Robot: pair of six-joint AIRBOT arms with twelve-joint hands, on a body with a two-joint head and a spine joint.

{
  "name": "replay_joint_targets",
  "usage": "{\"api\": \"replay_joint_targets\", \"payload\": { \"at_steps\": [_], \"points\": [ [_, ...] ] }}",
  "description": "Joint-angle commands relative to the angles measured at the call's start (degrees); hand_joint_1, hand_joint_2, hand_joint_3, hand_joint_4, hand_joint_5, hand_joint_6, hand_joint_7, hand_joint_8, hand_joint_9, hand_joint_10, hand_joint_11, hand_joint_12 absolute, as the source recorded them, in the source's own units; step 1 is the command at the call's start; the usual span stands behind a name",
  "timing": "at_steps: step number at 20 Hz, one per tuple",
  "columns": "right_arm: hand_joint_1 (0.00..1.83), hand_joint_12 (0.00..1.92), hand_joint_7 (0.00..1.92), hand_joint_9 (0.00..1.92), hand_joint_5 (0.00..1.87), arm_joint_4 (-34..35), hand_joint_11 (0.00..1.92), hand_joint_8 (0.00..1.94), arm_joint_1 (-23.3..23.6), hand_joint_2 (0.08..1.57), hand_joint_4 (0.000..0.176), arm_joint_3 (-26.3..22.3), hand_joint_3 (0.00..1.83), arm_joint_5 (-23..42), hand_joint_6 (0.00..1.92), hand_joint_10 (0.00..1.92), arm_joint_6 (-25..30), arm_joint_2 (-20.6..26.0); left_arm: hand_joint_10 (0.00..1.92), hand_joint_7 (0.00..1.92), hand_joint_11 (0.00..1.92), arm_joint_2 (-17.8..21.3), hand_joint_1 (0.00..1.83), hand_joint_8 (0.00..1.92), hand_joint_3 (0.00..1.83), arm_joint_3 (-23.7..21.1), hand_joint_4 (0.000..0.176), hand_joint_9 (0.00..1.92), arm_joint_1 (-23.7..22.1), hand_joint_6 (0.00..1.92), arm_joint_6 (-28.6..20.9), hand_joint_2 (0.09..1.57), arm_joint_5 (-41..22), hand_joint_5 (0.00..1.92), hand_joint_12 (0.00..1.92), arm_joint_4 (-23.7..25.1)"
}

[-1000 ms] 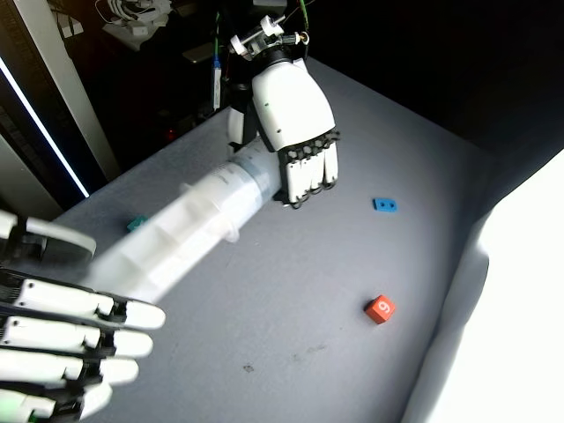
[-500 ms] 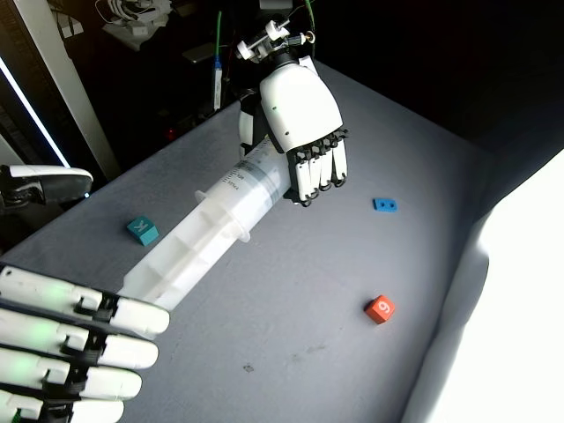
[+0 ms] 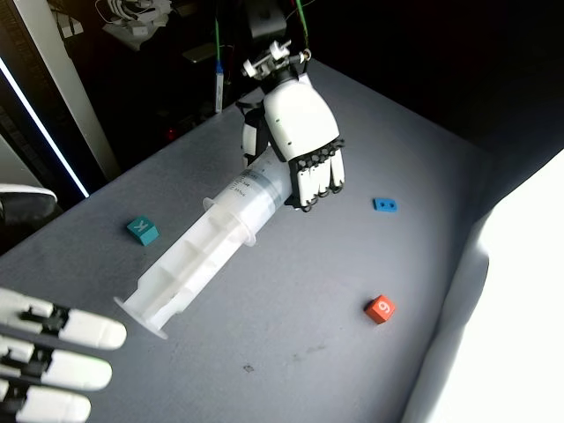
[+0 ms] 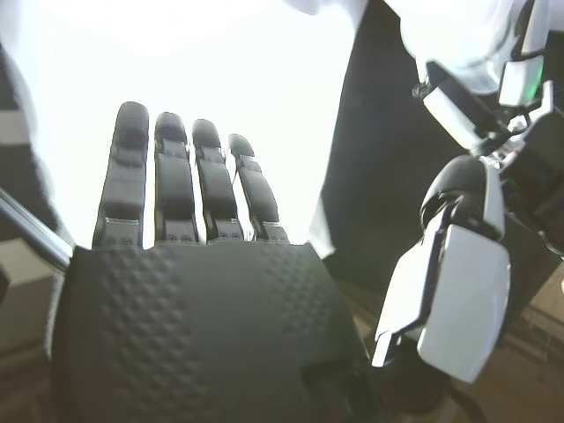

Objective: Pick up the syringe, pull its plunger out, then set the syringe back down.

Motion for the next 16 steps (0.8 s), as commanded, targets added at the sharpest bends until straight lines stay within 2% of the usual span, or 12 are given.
{"api": "replay_joint_targets", "payload": {
  "at_steps": [1,3,8,13,14,15,16],
  "points": [
    [0.21,0.32,0.09,0.11,0.07,0.32,0.0,0.0,0.4,0.83,0.0,0.03,0.01,6.67,0.0,0.0,-0.34,0.54,1.47,0.79,0.41,0.44,1.33,1.24,0.0,0.18,0.0,0.68,0.17,1.43,-2.05,1.22,-2.78,0.73,1.52,4.26],
    [0.18,0.32,0.09,0.11,0.07,0.32,0.0,0.0,0.26,0.84,0.0,0.02,0.0,5.96,0.0,0.0,-1.02,0.57,1.44,0.8,0.43,0.38,1.33,1.22,0.0,0.25,0.0,0.69,2.76,1.44,-5.84,1.22,-4.02,0.73,1.47,6.62],
    [0.21,0.38,0.11,0.13,0.09,0.32,0.0,0.0,0.3,0.85,0.0,-0.27,0.0,5.52,0.0,0.0,-0.97,0.47,1.48,0.8,0.42,-0.57,1.33,1.24,0.0,1.18,0.0,0.68,7.02,1.45,-10.88,1.23,-5.34,0.7,1.52,9.35],
    [0.14,0.38,0.1,0.12,0.06,0.32,0.0,0.0,0.42,0.88,0.0,-0.33,0.01,5.53,0.0,0.0,-0.96,0.23,1.45,0.83,0.42,-2.54,1.34,1.22,0.0,1.91,0.0,0.7,10.73,1.36,-17.11,1.21,-7.32,0.74,1.51,12.72],
    [0.22,0.39,0.12,0.14,0.09,0.32,0.0,0.01,0.42,0.88,0.0,-0.33,0.01,5.53,0.01,0.0,-0.96,0.2,1.17,0.85,0.44,-2.93,1.21,1.21,0.0,2.01,0.0,0.71,11.34,1.31,-18.38,1.2,-7.83,0.78,1.48,13.66],
    [0.24,0.39,0.13,0.14,0.1,0.32,0.0,0.01,0.43,0.88,0.0,-0.33,0.01,5.54,0.01,0.0,-0.96,0.17,1.06,0.85,0.46,-3.33,1.18,1.21,0.0,2.19,0.011,0.74,11.65,1.3,-19.23,1.2,-8.01,0.79,1.46,14.43],
    [0.19,0.47,0.16,0.18,0.12,0.32,0.0,0.0,0.43,0.86,0.0,-0.33,0.0,5.54,0.0,0.01,-0.96,0.13,1.36,0.83,0.45,-3.61,1.31,1.19,0.0,2.32,0.0,0.73,12.05,1.34,-19.9,1.2,-8.01,0.76,1.47,15.02]
  ]
}}
